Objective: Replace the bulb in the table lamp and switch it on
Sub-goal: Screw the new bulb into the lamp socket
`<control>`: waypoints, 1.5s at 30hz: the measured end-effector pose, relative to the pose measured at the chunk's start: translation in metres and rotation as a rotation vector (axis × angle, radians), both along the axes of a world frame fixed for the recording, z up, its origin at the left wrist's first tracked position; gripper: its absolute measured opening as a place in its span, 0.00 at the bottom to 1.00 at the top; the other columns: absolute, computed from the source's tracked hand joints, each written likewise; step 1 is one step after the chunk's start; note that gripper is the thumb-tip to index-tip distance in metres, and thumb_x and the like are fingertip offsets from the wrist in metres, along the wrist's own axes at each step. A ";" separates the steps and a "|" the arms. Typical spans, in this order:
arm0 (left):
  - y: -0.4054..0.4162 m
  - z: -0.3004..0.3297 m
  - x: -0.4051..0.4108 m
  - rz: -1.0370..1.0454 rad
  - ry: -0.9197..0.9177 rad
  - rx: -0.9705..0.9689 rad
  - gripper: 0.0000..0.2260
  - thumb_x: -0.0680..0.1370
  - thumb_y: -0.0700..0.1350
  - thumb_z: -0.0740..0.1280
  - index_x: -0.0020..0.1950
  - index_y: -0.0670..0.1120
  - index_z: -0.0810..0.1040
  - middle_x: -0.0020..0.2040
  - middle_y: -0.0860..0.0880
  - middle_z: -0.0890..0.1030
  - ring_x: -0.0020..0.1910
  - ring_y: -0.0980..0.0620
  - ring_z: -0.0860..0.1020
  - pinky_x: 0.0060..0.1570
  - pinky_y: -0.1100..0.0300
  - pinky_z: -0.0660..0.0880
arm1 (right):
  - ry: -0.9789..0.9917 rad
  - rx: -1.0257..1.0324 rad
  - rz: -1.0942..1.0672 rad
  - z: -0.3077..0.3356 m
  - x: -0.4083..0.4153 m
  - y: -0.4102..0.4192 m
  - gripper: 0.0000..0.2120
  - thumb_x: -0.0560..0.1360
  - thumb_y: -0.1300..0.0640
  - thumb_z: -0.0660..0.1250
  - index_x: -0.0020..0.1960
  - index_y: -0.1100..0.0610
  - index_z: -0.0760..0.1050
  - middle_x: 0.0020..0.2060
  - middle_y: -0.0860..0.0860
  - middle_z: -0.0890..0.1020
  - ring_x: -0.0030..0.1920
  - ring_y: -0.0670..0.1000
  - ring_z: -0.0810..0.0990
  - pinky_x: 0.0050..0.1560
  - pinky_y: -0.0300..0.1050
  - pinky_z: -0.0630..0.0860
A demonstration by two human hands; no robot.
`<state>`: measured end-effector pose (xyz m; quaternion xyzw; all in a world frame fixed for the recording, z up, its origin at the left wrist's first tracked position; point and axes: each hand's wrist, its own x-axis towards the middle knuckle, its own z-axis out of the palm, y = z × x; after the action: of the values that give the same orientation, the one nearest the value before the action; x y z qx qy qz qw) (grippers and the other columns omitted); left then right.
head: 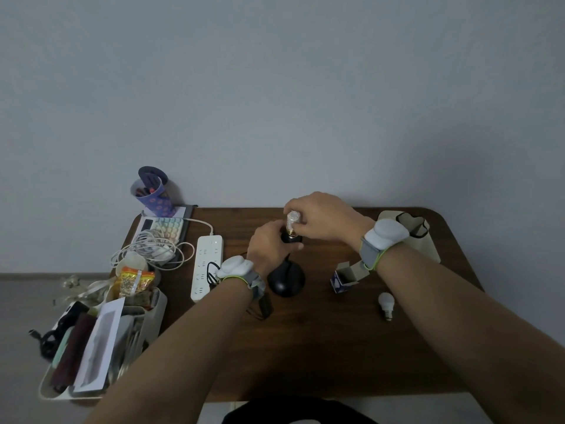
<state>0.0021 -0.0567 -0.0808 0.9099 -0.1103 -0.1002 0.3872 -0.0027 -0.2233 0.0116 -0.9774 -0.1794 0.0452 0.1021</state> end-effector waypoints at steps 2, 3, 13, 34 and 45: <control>0.001 0.000 0.001 0.010 0.014 0.005 0.20 0.69 0.55 0.80 0.57 0.50 0.82 0.51 0.52 0.85 0.53 0.50 0.82 0.53 0.49 0.80 | -0.003 -0.024 0.004 0.000 0.002 0.001 0.16 0.78 0.49 0.66 0.65 0.48 0.79 0.52 0.49 0.85 0.53 0.53 0.81 0.48 0.49 0.76; 0.001 -0.001 0.002 0.011 0.019 0.005 0.20 0.69 0.55 0.80 0.57 0.51 0.82 0.51 0.53 0.85 0.52 0.50 0.82 0.53 0.50 0.80 | -0.008 -0.036 0.006 0.000 0.003 0.002 0.15 0.78 0.48 0.66 0.63 0.48 0.79 0.50 0.49 0.85 0.52 0.53 0.81 0.47 0.48 0.75; -0.001 -0.004 0.006 0.004 0.026 0.002 0.18 0.69 0.54 0.80 0.55 0.52 0.82 0.49 0.53 0.85 0.50 0.52 0.82 0.51 0.52 0.80 | -0.068 -0.243 -0.026 0.001 0.013 0.005 0.25 0.75 0.29 0.64 0.53 0.51 0.74 0.44 0.52 0.80 0.44 0.57 0.80 0.40 0.49 0.70; 0.001 -0.008 0.009 -0.002 0.023 0.016 0.20 0.69 0.56 0.81 0.56 0.52 0.82 0.49 0.54 0.85 0.50 0.54 0.82 0.50 0.55 0.80 | 0.059 -0.329 0.056 0.009 0.019 0.009 0.31 0.73 0.41 0.74 0.73 0.46 0.71 0.56 0.51 0.82 0.55 0.57 0.81 0.48 0.50 0.76; 0.000 -0.009 0.011 -0.004 0.036 0.025 0.16 0.68 0.55 0.81 0.51 0.52 0.81 0.44 0.55 0.84 0.47 0.52 0.83 0.46 0.54 0.80 | 0.027 -0.345 0.010 0.009 0.018 0.014 0.24 0.72 0.32 0.70 0.52 0.52 0.78 0.38 0.49 0.75 0.41 0.56 0.79 0.36 0.47 0.69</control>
<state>0.0134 -0.0564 -0.0900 0.9125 -0.1039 -0.1189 0.3773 0.0151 -0.2096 0.0207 -0.9788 -0.1725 0.0892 -0.0652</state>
